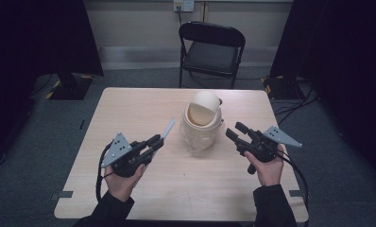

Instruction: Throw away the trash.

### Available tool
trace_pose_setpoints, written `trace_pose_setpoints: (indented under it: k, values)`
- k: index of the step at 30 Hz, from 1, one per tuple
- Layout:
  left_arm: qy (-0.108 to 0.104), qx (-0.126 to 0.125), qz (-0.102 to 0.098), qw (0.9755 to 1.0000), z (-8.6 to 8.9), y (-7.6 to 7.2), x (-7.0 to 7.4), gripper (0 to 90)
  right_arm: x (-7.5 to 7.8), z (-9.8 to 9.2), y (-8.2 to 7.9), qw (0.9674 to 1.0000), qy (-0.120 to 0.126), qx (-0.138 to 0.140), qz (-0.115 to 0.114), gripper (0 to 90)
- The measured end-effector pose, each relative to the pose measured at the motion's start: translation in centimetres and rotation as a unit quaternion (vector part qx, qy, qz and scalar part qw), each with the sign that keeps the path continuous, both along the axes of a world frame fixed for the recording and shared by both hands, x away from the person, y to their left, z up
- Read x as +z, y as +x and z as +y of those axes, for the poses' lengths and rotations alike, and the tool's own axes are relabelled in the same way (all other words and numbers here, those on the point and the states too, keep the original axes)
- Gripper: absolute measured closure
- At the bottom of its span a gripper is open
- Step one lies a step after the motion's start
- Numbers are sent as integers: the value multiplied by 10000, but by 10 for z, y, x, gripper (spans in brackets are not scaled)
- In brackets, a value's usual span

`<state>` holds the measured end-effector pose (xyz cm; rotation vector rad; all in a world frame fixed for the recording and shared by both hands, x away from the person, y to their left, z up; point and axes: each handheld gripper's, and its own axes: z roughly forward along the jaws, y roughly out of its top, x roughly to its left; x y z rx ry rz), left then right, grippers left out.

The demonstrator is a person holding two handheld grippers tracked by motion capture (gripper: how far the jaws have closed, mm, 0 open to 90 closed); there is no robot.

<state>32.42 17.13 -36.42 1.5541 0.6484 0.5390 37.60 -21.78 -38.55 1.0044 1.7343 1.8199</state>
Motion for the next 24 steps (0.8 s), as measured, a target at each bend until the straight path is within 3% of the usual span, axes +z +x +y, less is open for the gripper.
trace_pose_setpoints:
  k: [6, 12, 17, 21, 24]
  values:
    - [34, -229, -40, 9997, -18, 4, -2, 793, 19, 17, -2, 9990, 233, 327, -181, 492]
    - [78, -392, -96, 9992, -35, 5, -4, 793, 29, 38, -4, 9962, 383, 752, -194, 520]
    - [119, -467, -130, 9988, -45, 6, -6, 793, 32, 55, -2, 9920, 554, 1133, -70, 542]
    - [87, -471, -166, 9987, -50, 6, -6, 793, 29, 64, 0, 9860, 871, 1420, 78, 567]
    - [102, -471, -238, 9986, -52, 5, -5, 794, 26, 67, 0, 9846, 871, 1507, 181, 596]
